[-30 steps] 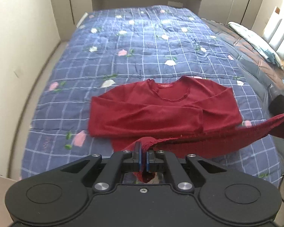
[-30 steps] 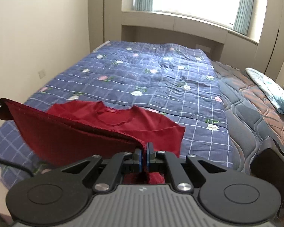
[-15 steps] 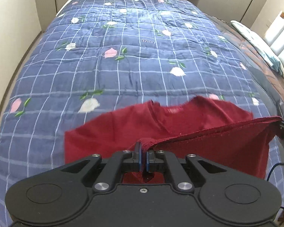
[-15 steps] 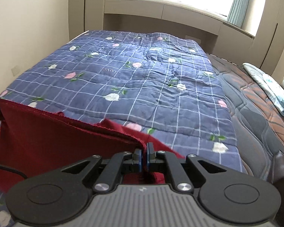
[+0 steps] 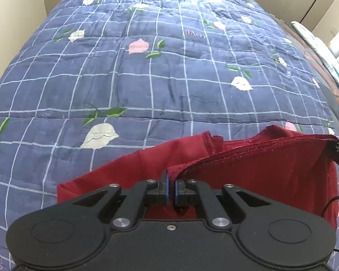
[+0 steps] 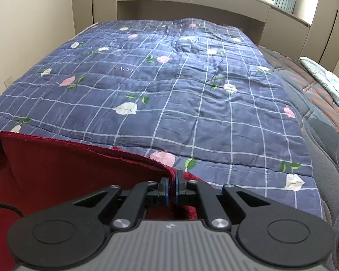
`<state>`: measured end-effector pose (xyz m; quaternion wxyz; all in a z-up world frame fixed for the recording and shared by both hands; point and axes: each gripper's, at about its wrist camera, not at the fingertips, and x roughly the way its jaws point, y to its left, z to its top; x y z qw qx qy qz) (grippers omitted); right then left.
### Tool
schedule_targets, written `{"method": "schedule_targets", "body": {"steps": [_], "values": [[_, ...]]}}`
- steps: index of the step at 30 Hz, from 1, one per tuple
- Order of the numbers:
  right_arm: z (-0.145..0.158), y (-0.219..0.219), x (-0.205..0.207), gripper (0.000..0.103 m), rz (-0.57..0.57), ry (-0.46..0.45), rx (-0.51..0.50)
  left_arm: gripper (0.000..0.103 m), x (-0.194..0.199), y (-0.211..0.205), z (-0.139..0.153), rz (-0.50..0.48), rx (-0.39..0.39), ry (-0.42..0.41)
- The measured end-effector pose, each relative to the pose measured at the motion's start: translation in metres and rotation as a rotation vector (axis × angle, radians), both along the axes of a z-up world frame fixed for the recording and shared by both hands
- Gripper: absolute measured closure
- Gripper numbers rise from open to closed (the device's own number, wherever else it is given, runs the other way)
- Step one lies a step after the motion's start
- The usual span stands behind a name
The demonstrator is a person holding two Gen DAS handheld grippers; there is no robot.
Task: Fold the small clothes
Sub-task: 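Lift the hem with both grippers and fold it over toward the collar, then lower the hem onto the shirt and open both grippers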
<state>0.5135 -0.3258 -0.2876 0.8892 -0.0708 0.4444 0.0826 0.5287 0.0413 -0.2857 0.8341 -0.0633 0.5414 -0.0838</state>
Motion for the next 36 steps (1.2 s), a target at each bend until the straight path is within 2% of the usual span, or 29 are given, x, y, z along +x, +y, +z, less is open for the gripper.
{"method": "schedule_targets", "body": {"steps": [12, 14, 17, 19, 21, 25, 27, 30, 33, 36], "values": [[-0.015, 0.006, 0.013, 0.096, -0.014, 0.022, -0.009, 0.095, 0.015, 0.007, -0.017, 0.002, -0.03, 0.025], [-0.016, 0.008, 0.015, 0.096, -0.013, 0.024, -0.012, 0.091, 0.016, 0.009, -0.018, 0.008, -0.027, 0.026], [-0.015, 0.009, 0.016, 0.094, -0.021, 0.023, -0.018, 0.076, 0.016, 0.011, -0.018, 0.031, -0.012, 0.034], [-0.016, 0.011, 0.016, 0.085, -0.029, 0.023, -0.034, 0.069, 0.016, 0.013, -0.018, 0.048, -0.007, 0.04], [-0.016, 0.012, 0.016, 0.05, -0.037, 0.016, -0.051, 0.064, 0.015, 0.015, -0.018, 0.06, -0.005, 0.041], [-0.01, 0.011, 0.013, 0.028, -0.064, 0.004, -0.065, 0.042, 0.014, 0.018, -0.017, 0.093, 0.019, 0.041], [-0.006, 0.01, 0.009, 0.014, -0.071, -0.007, -0.074, 0.035, 0.013, 0.019, -0.014, 0.104, 0.025, 0.038], [-0.002, 0.011, 0.001, 0.007, -0.073, -0.012, -0.082, 0.024, 0.01, 0.021, -0.009, 0.12, 0.032, 0.018], [-0.001, 0.015, -0.01, 0.005, -0.084, 0.001, -0.08, 0.017, 0.006, 0.024, 0.0, 0.137, 0.028, -0.025], [-0.003, 0.021, -0.024, 0.003, -0.089, 0.028, -0.071, 0.015, 0.002, 0.03, 0.007, 0.16, 0.016, -0.046]]}}
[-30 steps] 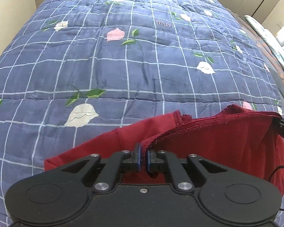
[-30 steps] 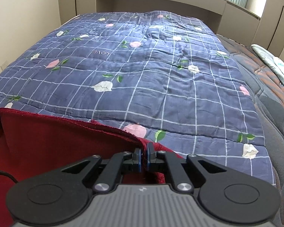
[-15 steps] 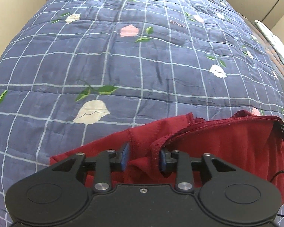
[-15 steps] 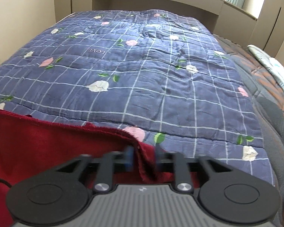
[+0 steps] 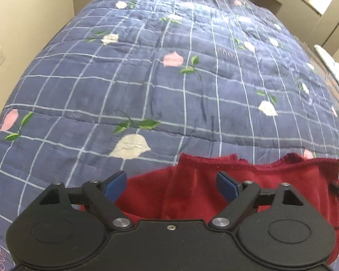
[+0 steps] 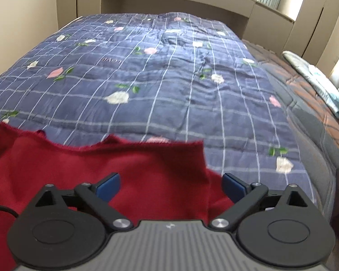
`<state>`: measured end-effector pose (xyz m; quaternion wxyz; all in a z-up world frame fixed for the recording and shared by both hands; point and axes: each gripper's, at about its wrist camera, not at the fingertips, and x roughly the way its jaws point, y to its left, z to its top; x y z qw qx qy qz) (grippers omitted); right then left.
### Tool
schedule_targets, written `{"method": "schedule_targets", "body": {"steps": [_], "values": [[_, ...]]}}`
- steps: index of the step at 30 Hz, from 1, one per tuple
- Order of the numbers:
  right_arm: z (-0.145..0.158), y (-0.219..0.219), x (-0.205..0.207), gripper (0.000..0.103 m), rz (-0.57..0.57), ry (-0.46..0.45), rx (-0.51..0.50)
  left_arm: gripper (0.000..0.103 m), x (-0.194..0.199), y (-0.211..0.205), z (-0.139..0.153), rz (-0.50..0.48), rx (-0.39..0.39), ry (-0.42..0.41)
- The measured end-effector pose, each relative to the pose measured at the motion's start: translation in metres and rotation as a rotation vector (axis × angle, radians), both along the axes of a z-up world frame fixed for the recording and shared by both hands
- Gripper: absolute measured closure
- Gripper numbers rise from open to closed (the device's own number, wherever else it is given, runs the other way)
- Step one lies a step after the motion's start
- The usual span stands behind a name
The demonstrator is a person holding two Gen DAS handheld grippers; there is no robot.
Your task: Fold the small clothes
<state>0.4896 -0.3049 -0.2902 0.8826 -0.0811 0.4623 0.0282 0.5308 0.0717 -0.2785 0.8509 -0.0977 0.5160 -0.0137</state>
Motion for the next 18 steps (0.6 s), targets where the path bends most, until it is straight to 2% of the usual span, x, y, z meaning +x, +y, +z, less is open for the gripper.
{"method": "schedule_targets", "body": {"steps": [3, 9, 14, 18], "values": [[0.0, 0.009, -0.016, 0.002, 0.01, 0.026, 0.014, 0.015, -0.003, 0.006, 0.004, 0.029, 0.019, -0.002], [-0.006, 0.028, -0.053, 0.001, 0.032, 0.069, 0.014, 0.015, -0.021, 0.01, 0.001, 0.044, 0.005, 0.008], [-0.01, 0.023, -0.071, 0.0, -0.032, 0.168, 0.101, 0.015, -0.029, 0.001, -0.008, 0.029, -0.028, 0.018], [-0.012, 0.015, -0.078, 0.0, -0.064, 0.199, 0.13, 0.015, -0.022, -0.009, -0.023, 0.014, -0.029, 0.033]]}}
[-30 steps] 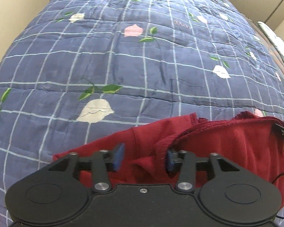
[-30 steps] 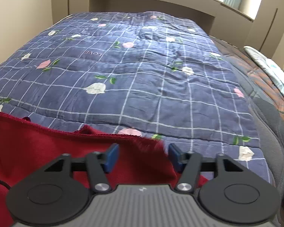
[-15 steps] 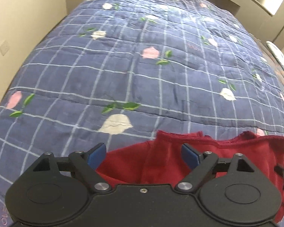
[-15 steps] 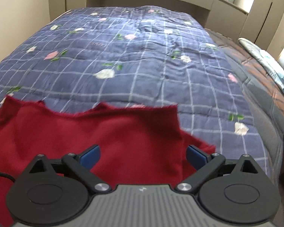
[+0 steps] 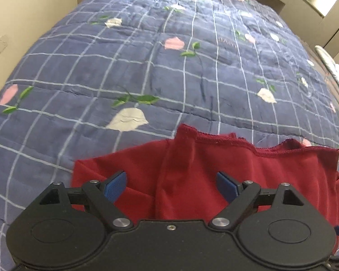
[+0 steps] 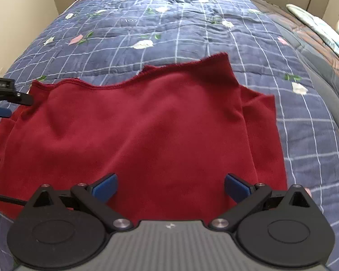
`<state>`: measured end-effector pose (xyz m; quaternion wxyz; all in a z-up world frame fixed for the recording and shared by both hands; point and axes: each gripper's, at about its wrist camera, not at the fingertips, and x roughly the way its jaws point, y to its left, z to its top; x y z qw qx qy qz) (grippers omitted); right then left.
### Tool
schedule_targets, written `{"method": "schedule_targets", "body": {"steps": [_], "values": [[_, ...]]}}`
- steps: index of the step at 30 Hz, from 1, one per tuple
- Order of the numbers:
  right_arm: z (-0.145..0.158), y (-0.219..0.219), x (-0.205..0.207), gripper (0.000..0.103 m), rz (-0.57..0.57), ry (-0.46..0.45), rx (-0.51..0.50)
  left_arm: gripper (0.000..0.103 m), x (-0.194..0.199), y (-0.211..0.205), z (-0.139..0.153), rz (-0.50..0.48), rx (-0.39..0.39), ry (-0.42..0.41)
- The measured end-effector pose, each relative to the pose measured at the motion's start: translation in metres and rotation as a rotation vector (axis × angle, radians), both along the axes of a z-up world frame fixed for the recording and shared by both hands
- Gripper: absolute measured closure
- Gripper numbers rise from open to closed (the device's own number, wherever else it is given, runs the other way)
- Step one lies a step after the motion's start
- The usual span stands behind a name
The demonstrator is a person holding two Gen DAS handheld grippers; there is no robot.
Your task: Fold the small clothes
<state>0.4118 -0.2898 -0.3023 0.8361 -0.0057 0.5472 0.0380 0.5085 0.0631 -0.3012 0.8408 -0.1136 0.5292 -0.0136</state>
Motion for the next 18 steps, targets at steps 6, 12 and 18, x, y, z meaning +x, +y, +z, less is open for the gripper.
{"method": "schedule_targets", "body": {"steps": [6, 12, 18], "values": [[-0.003, -0.012, -0.007, 0.0, -0.053, 0.017, -0.007, 0.05, 0.018, -0.006, -0.014, 0.005, -0.006, 0.032], [-0.005, -0.015, -0.014, 0.0, -0.09, 0.039, 0.005, 0.097, 0.019, -0.004, -0.011, 0.017, -0.004, 0.007], [-0.001, -0.01, -0.014, 0.0, -0.08, 0.031, 0.014, 0.098, 0.01, 0.0, 0.007, 0.005, 0.06, -0.061]]}}
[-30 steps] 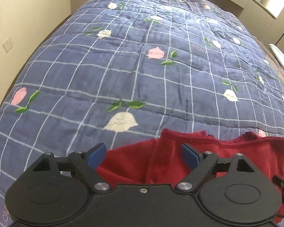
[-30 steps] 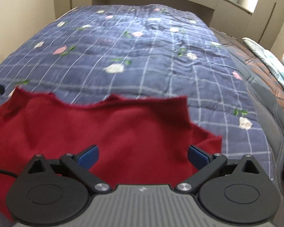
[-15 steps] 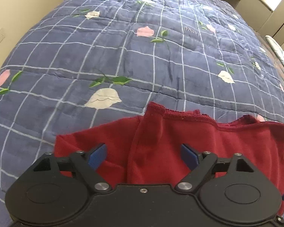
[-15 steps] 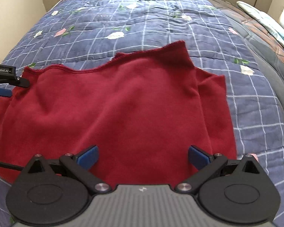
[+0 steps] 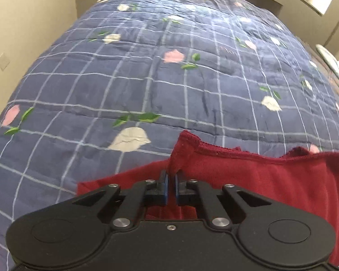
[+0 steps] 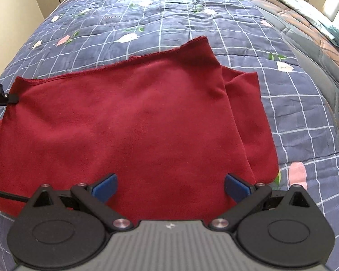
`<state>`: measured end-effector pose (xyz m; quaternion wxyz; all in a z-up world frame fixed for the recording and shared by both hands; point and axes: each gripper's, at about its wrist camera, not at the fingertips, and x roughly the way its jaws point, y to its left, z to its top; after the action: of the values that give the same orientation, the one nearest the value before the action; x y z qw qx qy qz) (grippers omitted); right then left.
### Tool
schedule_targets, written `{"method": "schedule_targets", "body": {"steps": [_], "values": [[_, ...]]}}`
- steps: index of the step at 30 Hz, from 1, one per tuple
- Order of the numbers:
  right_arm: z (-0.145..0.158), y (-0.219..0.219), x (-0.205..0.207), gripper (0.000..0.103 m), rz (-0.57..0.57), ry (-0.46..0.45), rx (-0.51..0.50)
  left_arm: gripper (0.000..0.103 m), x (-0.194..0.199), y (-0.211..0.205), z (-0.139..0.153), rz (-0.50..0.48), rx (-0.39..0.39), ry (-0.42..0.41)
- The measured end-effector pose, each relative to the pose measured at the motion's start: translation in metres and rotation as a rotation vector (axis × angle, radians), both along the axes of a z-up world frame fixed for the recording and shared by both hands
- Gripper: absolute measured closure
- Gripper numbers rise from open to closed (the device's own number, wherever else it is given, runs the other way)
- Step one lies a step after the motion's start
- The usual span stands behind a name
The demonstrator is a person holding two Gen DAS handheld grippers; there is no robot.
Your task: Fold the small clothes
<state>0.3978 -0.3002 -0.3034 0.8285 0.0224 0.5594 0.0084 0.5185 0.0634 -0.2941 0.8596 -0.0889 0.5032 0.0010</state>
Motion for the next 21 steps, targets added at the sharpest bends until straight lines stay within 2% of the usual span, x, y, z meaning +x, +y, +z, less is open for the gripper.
{"method": "schedule_targets", "body": {"steps": [5, 8, 11, 13, 16, 21], "values": [[-0.003, 0.002, 0.001, 0.0, 0.004, -0.004, -0.003, 0.096, 0.003, 0.013, -0.01, 0.021, -0.064, 0.031], [-0.002, 0.003, 0.001, 0.0, 0.009, -0.014, -0.014, 0.092, 0.007, 0.008, -0.015, 0.015, -0.052, 0.045], [0.0, 0.004, 0.0, 0.0, 0.017, -0.022, -0.029, 0.075, 0.007, 0.005, -0.013, 0.019, -0.017, 0.039], [-0.001, 0.004, 0.0, 0.0, 0.017, -0.022, -0.036, 0.054, 0.004, 0.006, -0.01, 0.024, -0.015, 0.031], [-0.008, 0.003, -0.001, 0.0, 0.011, 0.004, -0.042, 0.029, -0.002, 0.007, -0.004, 0.03, -0.01, 0.032], [-0.013, 0.006, -0.006, 0.0, 0.02, 0.024, -0.061, 0.011, -0.02, 0.007, 0.004, 0.032, 0.022, 0.012]]}}
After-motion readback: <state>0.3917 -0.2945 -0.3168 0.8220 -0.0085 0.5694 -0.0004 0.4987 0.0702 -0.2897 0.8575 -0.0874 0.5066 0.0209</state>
